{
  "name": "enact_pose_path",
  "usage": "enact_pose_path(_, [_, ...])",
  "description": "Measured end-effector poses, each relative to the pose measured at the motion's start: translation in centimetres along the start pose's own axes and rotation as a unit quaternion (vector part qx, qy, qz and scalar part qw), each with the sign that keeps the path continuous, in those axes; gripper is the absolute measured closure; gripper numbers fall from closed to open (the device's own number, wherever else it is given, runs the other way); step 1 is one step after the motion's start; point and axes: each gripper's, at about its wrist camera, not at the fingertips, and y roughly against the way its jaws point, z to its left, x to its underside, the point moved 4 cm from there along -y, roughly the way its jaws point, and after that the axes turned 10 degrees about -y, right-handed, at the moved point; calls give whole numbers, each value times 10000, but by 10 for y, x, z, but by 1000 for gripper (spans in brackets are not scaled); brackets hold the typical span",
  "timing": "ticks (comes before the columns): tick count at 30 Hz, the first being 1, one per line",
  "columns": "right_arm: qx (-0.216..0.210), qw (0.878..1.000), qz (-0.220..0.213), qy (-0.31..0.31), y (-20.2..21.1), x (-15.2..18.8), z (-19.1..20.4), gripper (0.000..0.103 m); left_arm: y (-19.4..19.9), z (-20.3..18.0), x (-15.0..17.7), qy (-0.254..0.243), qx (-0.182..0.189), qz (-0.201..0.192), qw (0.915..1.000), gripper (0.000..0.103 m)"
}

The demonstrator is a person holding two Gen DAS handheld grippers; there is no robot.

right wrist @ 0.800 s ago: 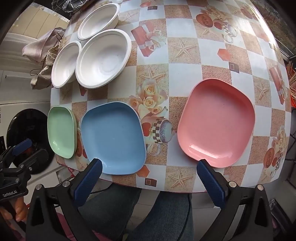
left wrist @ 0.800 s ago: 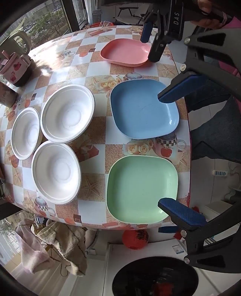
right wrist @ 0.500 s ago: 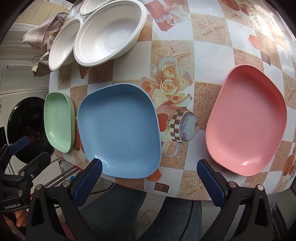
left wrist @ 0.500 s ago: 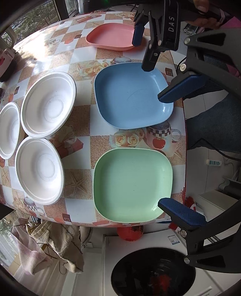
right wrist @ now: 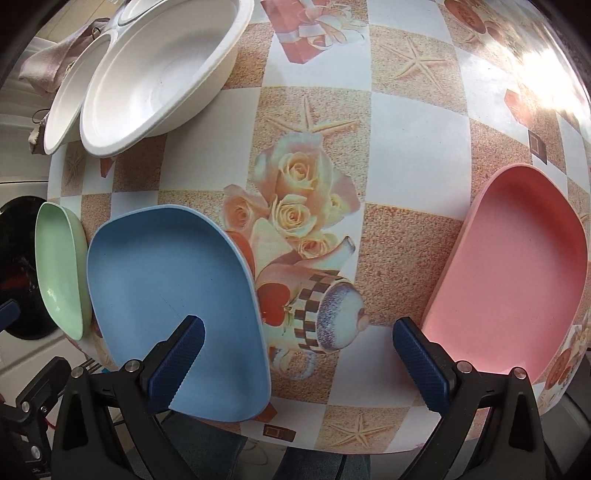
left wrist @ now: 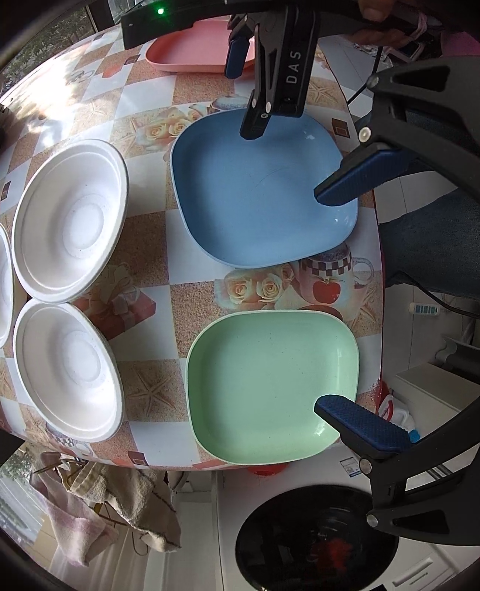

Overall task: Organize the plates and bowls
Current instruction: 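Move both grippers toward the rim of the blue plate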

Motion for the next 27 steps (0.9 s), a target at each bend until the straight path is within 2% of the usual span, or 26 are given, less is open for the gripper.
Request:
enact_pose_path(4, [285, 9990, 116, -312, 0, 3, -53, 0, -7, -14, -14, -212, -99, -29, 9997, 1])
enact_pose_path(11, [803, 9913, 65, -1039, 19, 5, -149, 0, -7, -28, -26, -375, -138, -184, 9990, 1])
enact_pose_path(16, [-96, 9936, 103, -1120, 38, 5, -166, 0, -6, -33, -33, -428, -189, -288, 9985, 1])
enact_pose_path(18, [-242, 9915, 251, -1250, 46, 11, -167, 0, -7, -38, -40, -468, -208, -383, 9980, 1])
enact_pose_path(20, [-225, 9880, 487, -1447, 36, 24, -163, 0, -9, -47, -47, -507, -233, -423, 9975, 1])
enact_pose_path(22, [-240, 9850, 578, -1606, 35, 28, -178, 0, -13, -55, -53, -591, -227, -438, 9970, 1])
enact_pose_path(23, [-169, 9835, 658, -1676, 31, 43, -170, 0, -14, -60, -56, -638, -224, -477, 9966, 1])
enact_pose_path(27, [-239, 9825, 556, -1761, 7, 49, -191, 0, -24, -75, -70, -782, -253, -533, 9952, 1])
